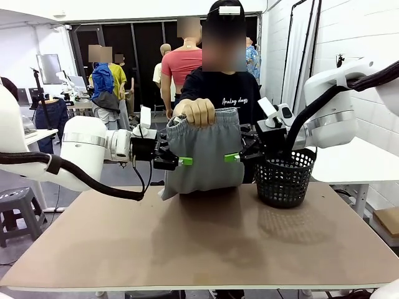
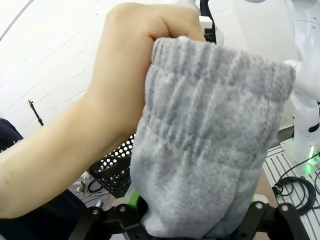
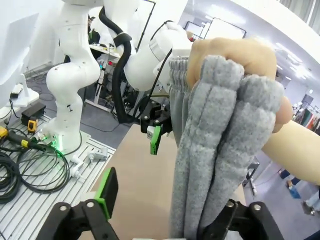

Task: Fold the training pants.
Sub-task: Grab both ends of the Training pants handed by a person, then release the ends of the Training pants and then grab the overlapped ends.

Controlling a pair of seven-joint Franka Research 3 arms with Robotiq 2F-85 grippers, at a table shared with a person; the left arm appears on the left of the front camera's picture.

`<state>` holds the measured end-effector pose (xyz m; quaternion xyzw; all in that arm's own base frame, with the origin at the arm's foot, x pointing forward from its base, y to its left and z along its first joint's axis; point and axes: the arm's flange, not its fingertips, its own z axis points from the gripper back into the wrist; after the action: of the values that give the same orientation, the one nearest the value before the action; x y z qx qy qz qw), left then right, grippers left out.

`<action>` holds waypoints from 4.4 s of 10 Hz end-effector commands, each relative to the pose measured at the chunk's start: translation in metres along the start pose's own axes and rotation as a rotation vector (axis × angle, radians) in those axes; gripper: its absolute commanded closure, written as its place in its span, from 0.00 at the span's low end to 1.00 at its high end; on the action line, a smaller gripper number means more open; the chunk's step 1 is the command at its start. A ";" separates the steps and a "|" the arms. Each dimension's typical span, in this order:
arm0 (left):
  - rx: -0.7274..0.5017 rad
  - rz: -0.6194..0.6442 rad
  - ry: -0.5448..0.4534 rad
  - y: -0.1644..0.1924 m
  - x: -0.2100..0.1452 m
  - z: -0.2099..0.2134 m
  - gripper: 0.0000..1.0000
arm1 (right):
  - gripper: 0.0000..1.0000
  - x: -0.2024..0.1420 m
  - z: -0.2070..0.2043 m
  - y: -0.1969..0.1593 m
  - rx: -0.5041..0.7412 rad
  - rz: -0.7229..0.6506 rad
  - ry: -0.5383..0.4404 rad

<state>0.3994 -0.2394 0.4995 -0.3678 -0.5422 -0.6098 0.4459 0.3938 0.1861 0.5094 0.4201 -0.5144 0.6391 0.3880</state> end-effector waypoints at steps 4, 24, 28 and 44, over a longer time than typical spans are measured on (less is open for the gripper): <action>0.004 0.049 -0.060 0.006 0.000 0.001 1.00 | 1.00 -0.001 -0.005 -0.012 -0.015 -0.059 -0.054; -0.036 0.105 -0.067 0.002 -0.006 0.004 1.00 | 1.00 -0.012 -0.002 -0.013 0.000 -0.162 -0.041; -0.036 0.105 -0.067 0.002 -0.006 0.004 1.00 | 1.00 -0.012 -0.002 -0.013 0.000 -0.162 -0.041; -0.036 0.105 -0.067 0.002 -0.006 0.004 1.00 | 1.00 -0.012 -0.002 -0.013 0.000 -0.162 -0.041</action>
<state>0.4043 -0.2333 0.4925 -0.4227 -0.5225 -0.5842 0.4549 0.4127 0.1894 0.5019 0.4728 -0.4854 0.5970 0.4294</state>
